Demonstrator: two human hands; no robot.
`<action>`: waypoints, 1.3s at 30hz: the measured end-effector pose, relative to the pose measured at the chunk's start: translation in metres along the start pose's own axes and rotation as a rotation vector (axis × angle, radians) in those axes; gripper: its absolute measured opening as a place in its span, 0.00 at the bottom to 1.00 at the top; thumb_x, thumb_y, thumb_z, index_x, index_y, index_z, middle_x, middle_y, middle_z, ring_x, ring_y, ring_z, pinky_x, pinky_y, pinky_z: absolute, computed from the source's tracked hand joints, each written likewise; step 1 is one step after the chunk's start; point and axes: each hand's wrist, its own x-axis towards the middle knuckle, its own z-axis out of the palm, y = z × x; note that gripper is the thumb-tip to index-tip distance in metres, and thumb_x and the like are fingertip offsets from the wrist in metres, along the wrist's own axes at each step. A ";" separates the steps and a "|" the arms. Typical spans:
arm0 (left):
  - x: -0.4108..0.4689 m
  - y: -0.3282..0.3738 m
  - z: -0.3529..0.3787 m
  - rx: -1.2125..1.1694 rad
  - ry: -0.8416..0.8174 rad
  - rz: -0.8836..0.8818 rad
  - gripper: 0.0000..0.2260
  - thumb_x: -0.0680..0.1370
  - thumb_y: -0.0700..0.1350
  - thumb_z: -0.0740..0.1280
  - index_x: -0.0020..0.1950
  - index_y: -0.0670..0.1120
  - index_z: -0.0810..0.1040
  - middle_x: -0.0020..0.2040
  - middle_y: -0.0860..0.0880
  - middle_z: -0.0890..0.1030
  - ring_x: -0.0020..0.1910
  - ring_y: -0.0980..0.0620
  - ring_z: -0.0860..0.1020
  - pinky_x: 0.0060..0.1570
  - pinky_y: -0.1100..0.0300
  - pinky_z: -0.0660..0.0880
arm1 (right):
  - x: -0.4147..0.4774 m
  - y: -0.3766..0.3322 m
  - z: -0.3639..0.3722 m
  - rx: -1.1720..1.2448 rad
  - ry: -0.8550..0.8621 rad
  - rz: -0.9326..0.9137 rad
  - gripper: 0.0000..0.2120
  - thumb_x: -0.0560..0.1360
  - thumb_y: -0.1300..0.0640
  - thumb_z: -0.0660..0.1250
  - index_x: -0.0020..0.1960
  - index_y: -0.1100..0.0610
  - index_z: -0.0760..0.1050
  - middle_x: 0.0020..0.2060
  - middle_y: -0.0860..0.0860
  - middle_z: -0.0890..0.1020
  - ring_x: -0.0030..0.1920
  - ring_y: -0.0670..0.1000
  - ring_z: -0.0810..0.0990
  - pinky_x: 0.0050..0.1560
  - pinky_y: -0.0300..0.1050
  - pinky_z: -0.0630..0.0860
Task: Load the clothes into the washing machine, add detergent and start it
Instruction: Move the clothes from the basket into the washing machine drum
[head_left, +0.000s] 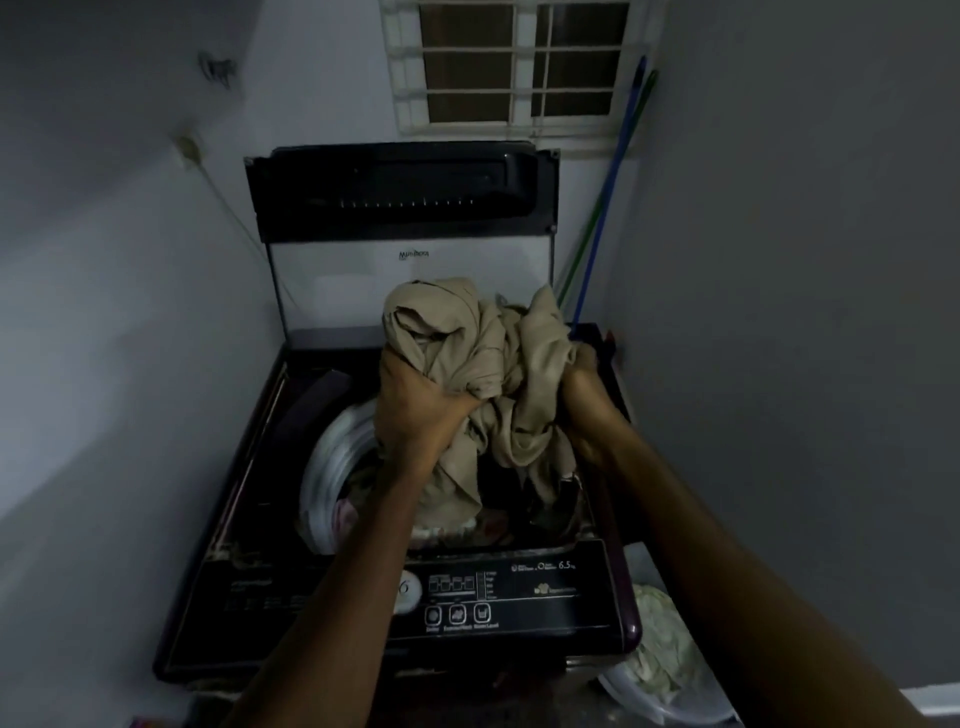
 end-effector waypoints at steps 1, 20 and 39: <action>0.001 -0.008 -0.001 0.034 -0.005 -0.014 0.52 0.56 0.61 0.80 0.73 0.43 0.61 0.68 0.43 0.71 0.65 0.41 0.73 0.60 0.49 0.72 | -0.001 0.003 0.008 -0.063 -0.040 0.010 0.20 0.81 0.57 0.56 0.71 0.61 0.62 0.65 0.59 0.73 0.64 0.59 0.74 0.56 0.45 0.72; 0.028 -0.141 0.030 0.322 -0.496 -0.313 0.53 0.57 0.66 0.76 0.77 0.50 0.60 0.74 0.47 0.68 0.70 0.45 0.69 0.67 0.48 0.69 | -0.004 0.121 0.072 -0.496 -0.495 0.195 0.35 0.76 0.54 0.68 0.75 0.57 0.51 0.62 0.53 0.74 0.61 0.52 0.76 0.61 0.50 0.75; 0.043 -0.219 0.050 0.499 -0.694 0.372 0.49 0.68 0.72 0.63 0.80 0.49 0.48 0.80 0.48 0.45 0.78 0.46 0.43 0.72 0.41 0.50 | 0.069 0.223 0.117 -0.991 -0.273 0.297 0.46 0.76 0.46 0.65 0.77 0.56 0.35 0.77 0.61 0.41 0.77 0.64 0.45 0.72 0.62 0.59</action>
